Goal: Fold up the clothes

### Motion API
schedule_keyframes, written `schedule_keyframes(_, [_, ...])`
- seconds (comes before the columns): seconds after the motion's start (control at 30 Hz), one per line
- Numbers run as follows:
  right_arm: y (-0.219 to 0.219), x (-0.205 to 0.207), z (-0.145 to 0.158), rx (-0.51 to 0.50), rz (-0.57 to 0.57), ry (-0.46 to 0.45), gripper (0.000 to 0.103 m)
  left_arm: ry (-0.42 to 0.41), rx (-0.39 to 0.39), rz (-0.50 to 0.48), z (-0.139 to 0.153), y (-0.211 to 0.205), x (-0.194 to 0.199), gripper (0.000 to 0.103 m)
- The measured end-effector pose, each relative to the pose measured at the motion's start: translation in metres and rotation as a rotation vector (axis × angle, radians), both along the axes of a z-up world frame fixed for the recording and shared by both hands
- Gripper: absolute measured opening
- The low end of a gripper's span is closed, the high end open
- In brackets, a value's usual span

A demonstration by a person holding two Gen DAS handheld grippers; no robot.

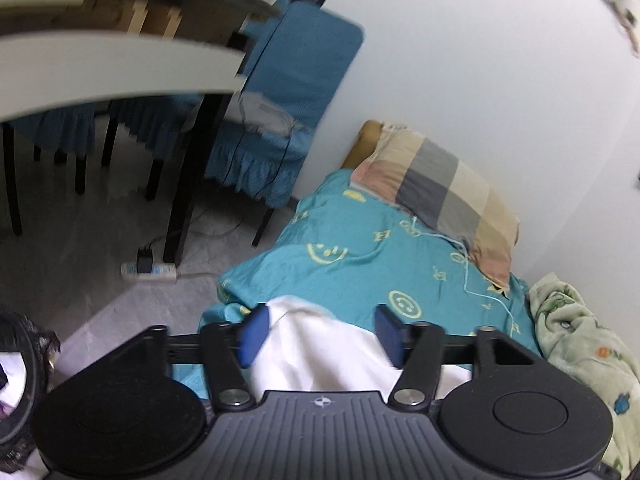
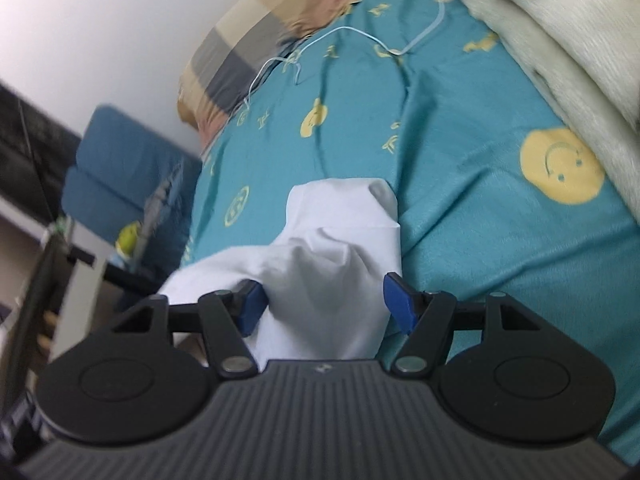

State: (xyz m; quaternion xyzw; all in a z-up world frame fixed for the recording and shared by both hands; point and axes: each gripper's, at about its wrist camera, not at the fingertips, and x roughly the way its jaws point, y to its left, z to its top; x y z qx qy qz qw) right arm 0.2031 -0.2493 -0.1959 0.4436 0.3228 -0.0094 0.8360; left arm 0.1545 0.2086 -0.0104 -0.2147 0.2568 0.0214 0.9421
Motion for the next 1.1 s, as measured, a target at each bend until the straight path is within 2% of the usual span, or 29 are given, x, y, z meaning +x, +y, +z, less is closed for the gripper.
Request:
schedule_keyframes(0.07, [-0.004, -0.001, -0.003, 0.054, -0.021, -0.01, 0.067, -0.056, 0.046, -0.03, 0.006, -0.016, -0.013, 0.078])
schedule_keyframes(0.17, [0.0, 0.006, -0.002, 0.009, -0.002, -0.015, 0.066, -0.115, 0.111, -0.137, 0.009, -0.05, -0.023, 0.08])
schedule_keyframes(0.27, [0.01, 0.018, -0.007, -0.008, 0.069, -0.017, 0.065, -0.108, 0.147, -0.288, -0.003, -0.095, -0.021, 0.08])
schedule_keyframes(0.33, [0.019, 0.023, -0.005, -0.049, 0.117, -0.033, 0.042, -0.086, 0.166, -0.388, -0.015, -0.125, -0.02, 0.08])
schedule_keyframes(0.37, [0.023, 0.024, -0.003, -0.066, 0.139, -0.045, 0.024, -0.077, 0.185, -0.434, -0.021, -0.14, -0.021, 0.08])
schedule_keyframes(0.4, [0.025, 0.024, -0.001, -0.073, 0.158, -0.06, 0.012, -0.075, 0.21, -0.478, -0.026, -0.153, -0.022, 0.079])
schedule_keyframes(0.5, [0.029, 0.021, 0.013, -0.085, 0.199, -0.124, 0.008, -0.094, 0.286, -0.584, -0.037, -0.183, -0.031, 0.079])
schedule_keyframes(0.57, [0.031, 0.017, 0.028, -0.074, 0.217, -0.207, 0.008, -0.113, 0.297, -0.63, -0.043, -0.194, -0.038, 0.079])
schedule_keyframes(0.7, [0.036, 0.001, 0.072, -0.055, 0.262, -0.428, 0.008, -0.14, 0.254, -0.677, -0.051, -0.206, -0.047, 0.078])
schedule_keyframes(0.8, [0.042, -0.016, 0.106, -0.09, 0.3, -0.616, 0.008, -0.144, 0.249, -0.636, -0.056, -0.208, -0.046, 0.075])
schedule_keyframes(0.87, [0.046, -0.026, 0.125, -0.12, 0.316, -0.709, 0.008, -0.146, 0.199, -0.598, -0.056, -0.202, -0.044, 0.073])
schedule_keyframes(0.93, [0.047, -0.033, 0.137, -0.15, 0.318, -0.755, 0.008, -0.158, 0.136, -0.563, -0.054, -0.192, -0.043, 0.065])
schedule_keyframes(1.0, [0.043, -0.037, 0.146, -0.162, 0.309, -0.786, 0.008, -0.178, 0.1, -0.537, -0.049, -0.184, -0.045, 0.042])
schedule_keyframes(1.03, [0.04, -0.039, 0.149, -0.164, 0.298, -0.796, 0.008, -0.188, 0.093, -0.522, -0.045, -0.179, -0.047, 0.019])
schedule_keyframes(1.1, [0.032, -0.04, 0.158, -0.159, 0.275, -0.81, 0.008, -0.206, 0.063, -0.483, -0.035, -0.164, -0.052, 0.014])
